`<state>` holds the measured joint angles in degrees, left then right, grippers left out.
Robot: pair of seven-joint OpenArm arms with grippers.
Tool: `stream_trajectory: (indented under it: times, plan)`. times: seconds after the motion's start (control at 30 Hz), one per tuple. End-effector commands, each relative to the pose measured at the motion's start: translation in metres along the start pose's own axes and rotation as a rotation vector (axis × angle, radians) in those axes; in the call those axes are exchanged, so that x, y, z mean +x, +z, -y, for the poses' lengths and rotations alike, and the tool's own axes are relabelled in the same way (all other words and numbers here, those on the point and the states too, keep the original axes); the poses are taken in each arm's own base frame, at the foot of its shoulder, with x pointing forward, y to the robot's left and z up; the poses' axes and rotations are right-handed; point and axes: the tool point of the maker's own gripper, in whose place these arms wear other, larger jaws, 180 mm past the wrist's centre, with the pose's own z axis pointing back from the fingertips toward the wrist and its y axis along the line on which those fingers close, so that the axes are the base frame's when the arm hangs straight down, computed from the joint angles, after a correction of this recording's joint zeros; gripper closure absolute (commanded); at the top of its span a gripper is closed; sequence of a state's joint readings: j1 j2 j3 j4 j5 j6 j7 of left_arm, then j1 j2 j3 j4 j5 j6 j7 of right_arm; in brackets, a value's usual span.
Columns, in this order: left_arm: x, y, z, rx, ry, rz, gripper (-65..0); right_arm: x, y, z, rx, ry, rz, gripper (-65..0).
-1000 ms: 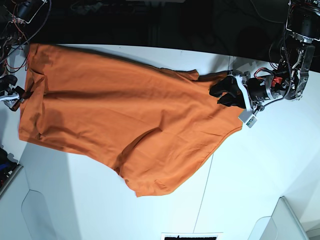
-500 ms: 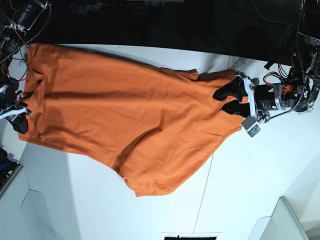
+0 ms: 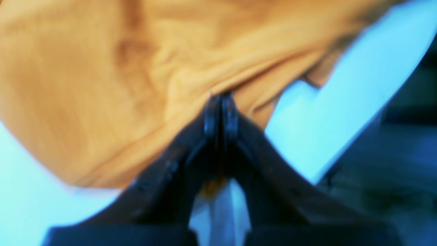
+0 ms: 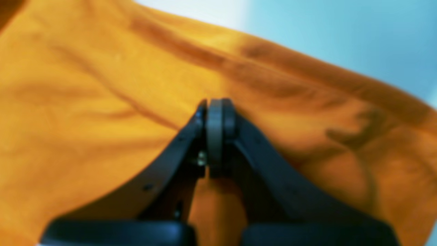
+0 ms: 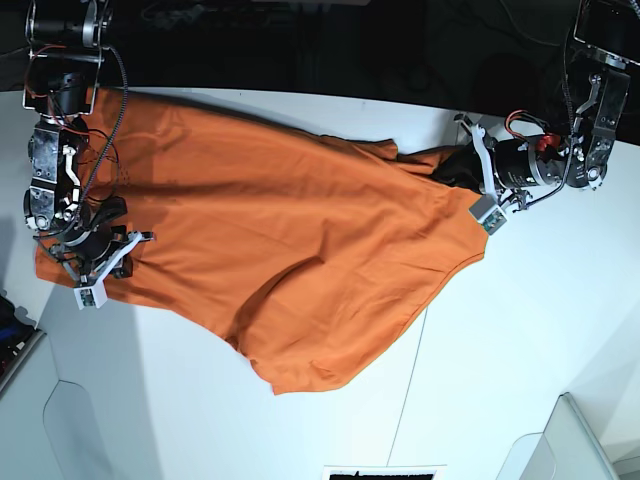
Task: Layout the t-shirt on the table in an organized manner, then fold the t-shirt properly
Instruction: 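Grasp the shirt with both grippers and drag it to reposition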
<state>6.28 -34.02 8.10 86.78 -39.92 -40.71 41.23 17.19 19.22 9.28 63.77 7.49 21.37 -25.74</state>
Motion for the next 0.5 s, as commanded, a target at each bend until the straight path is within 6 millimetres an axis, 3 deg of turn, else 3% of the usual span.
stream_trajectory:
  times: [0.0,0.17,0.33,0.47]
  plan:
    - [-0.002,-0.001,-0.021,0.064,0.003,-0.034,-2.6,0.004,0.006,0.021,-0.056,0.011,0.002,0.0]
    - [0.014,-0.030,-0.051,0.092,0.090,-0.036,-0.9,-0.012,0.019,0.036,-0.071,0.008,-0.012,0.0]
    - [0.038,-0.061,-0.074,0.147,0.117,-0.077,-0.8,-0.038,0.032,0.020,-0.022,-0.017,-0.058,0.0]
    - [0.077,-0.072,-0.088,0.165,0.127,-0.052,-0.9,-0.029,0.043,0.006,-0.008,-0.020,-0.004,0.0]
